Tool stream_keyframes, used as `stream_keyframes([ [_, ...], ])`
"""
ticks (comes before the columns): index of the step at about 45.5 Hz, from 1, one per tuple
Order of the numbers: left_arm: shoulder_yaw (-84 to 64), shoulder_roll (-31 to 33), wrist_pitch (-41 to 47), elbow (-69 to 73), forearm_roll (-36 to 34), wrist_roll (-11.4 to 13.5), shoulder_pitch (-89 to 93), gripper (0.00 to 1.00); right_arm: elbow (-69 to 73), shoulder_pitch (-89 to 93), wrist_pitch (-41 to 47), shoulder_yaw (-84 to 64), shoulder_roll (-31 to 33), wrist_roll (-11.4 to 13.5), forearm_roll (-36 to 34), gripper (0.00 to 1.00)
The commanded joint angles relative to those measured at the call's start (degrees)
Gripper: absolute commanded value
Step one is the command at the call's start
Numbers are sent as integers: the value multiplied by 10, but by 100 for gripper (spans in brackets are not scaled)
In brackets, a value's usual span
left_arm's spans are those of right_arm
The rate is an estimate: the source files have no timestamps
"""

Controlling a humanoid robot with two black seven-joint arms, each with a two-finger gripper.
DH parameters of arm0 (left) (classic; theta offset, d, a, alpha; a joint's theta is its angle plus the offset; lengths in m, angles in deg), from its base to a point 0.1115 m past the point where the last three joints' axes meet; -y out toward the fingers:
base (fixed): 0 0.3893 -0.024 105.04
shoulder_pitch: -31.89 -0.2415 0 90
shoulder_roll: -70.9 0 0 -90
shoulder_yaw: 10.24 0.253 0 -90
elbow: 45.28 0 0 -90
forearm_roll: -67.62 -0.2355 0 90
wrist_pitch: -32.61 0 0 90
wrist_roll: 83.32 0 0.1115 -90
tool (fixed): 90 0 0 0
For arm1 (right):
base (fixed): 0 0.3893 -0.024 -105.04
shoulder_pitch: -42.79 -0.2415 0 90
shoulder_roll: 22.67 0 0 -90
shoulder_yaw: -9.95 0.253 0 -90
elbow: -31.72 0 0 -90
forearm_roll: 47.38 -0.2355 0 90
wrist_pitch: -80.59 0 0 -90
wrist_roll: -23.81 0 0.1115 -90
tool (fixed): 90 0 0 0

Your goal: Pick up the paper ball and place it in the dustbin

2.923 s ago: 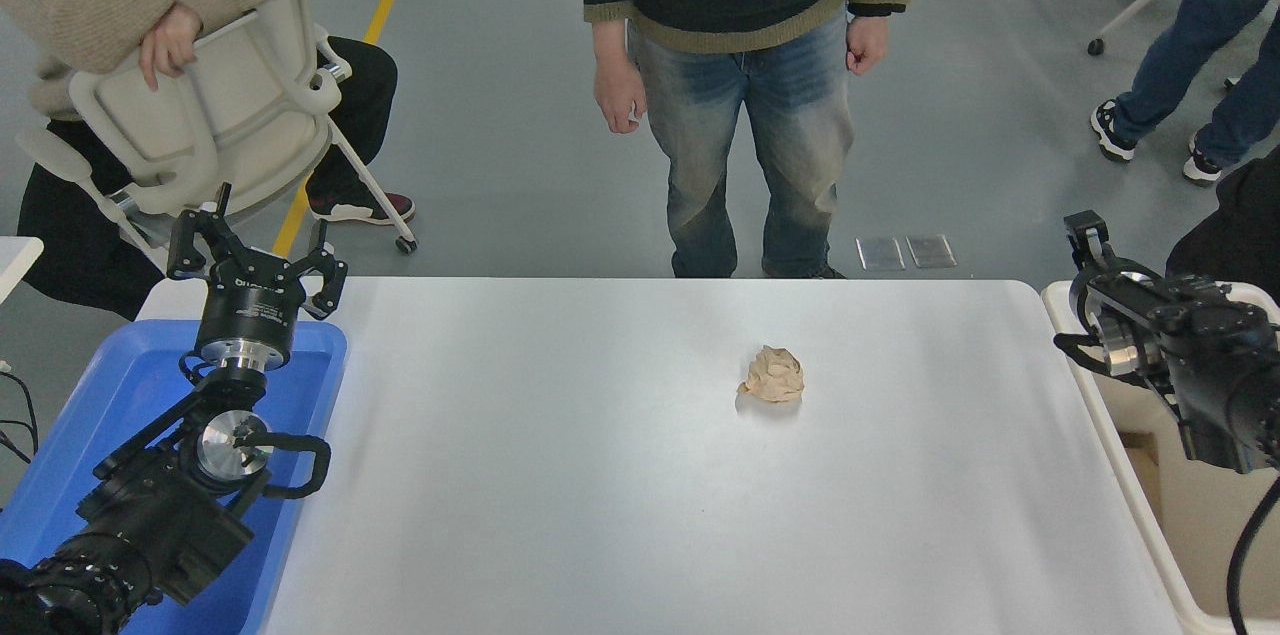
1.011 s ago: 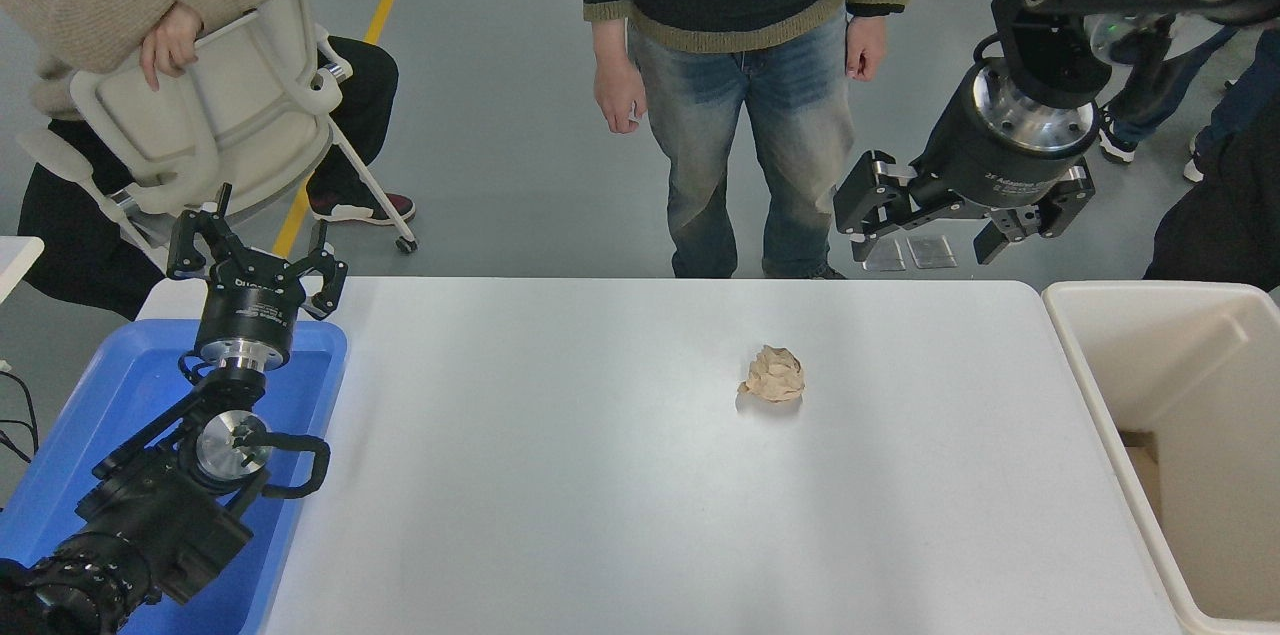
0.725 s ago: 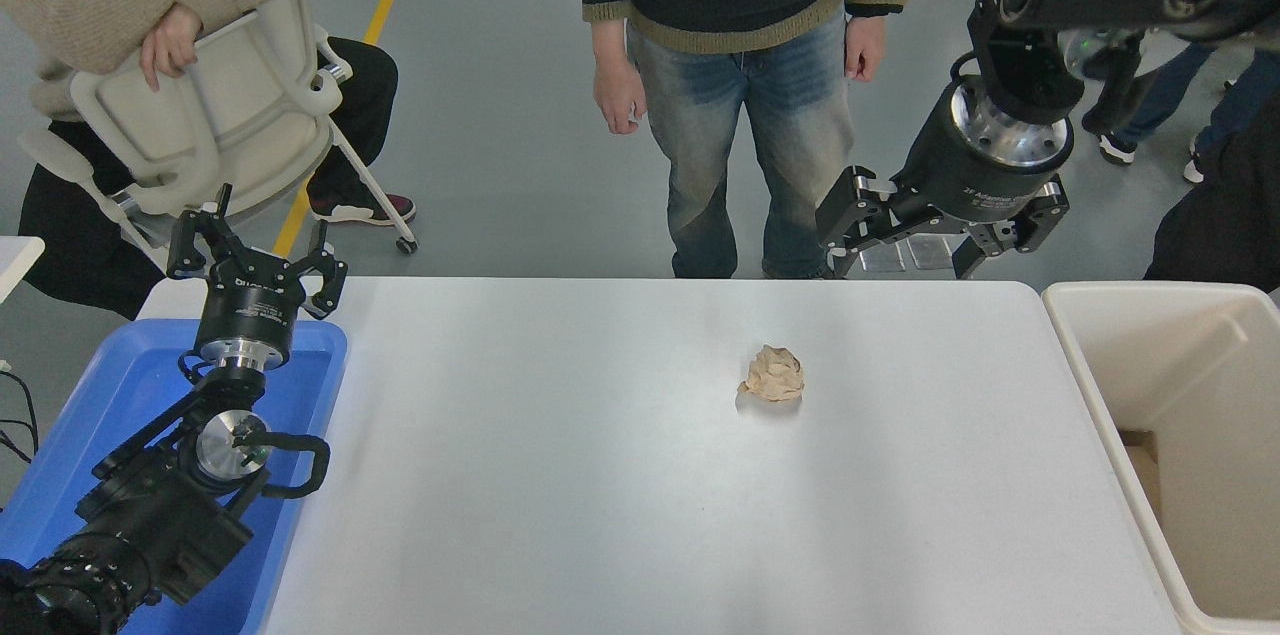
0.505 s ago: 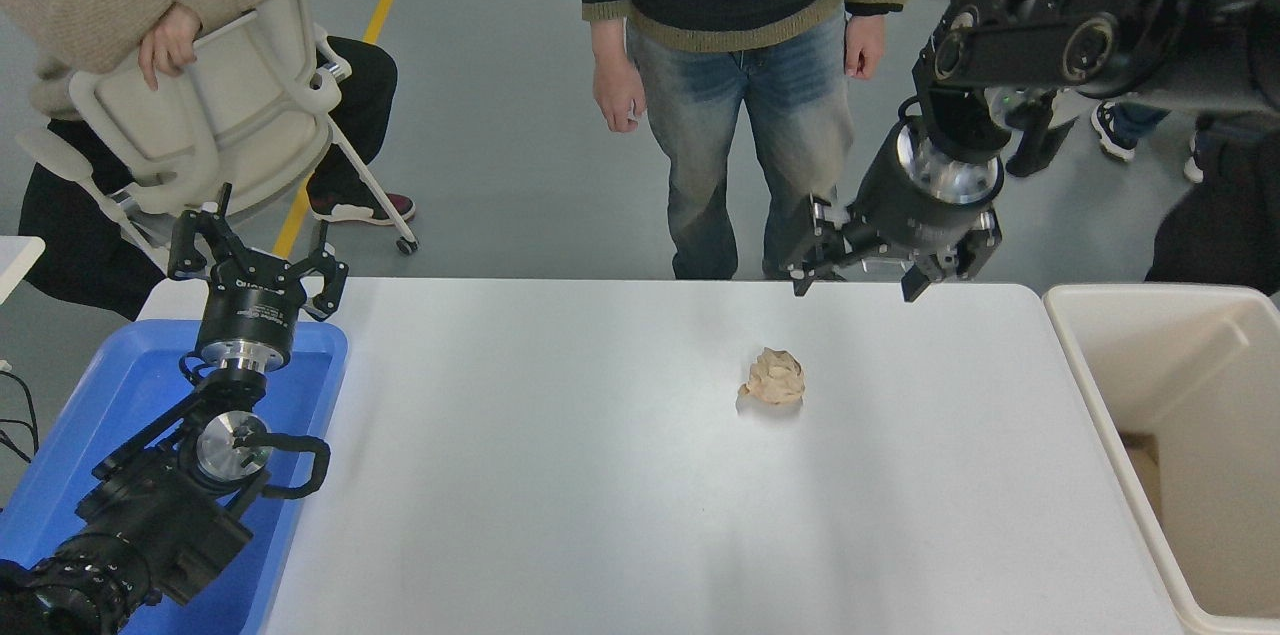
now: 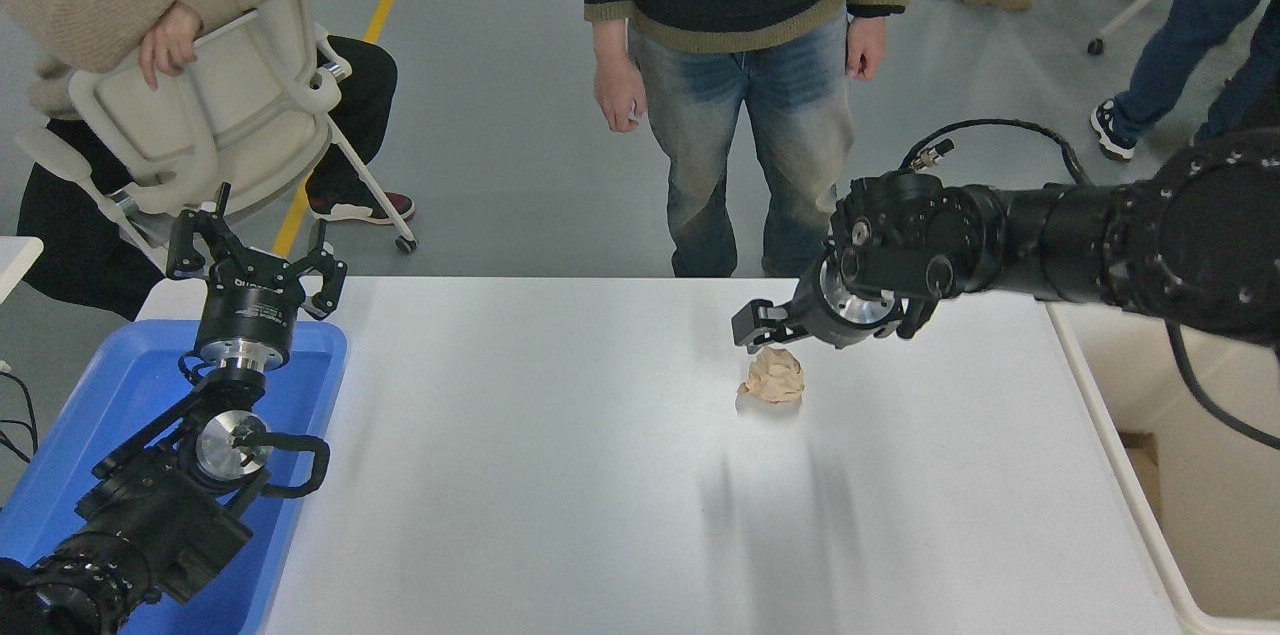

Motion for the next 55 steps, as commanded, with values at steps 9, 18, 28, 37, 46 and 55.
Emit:
stream_keyframes([
  [9,0,0,0,0,0,0,0,99,-127,152,-112,39,-2,-1,26,100],
  [18,0,0,0,0,0,0,0,99,-161,211,-157,101,-2,-1,16,100],
  [28,0,0,0,1,0,0,0,99,-170,245,-191,194,-2,-1,14,100],
  [37,0,0,0,0,0,0,0,99,-171,258,-194,241,-2,-1,-1,100],
  [46,0,0,0,0,0,0,0,99,-164,259,-200,251,-2,-4,-10,100],
  [55,0,0,0,0,0,0,0,99,-164,266,-201,281,-2,-7,-24,97],
])
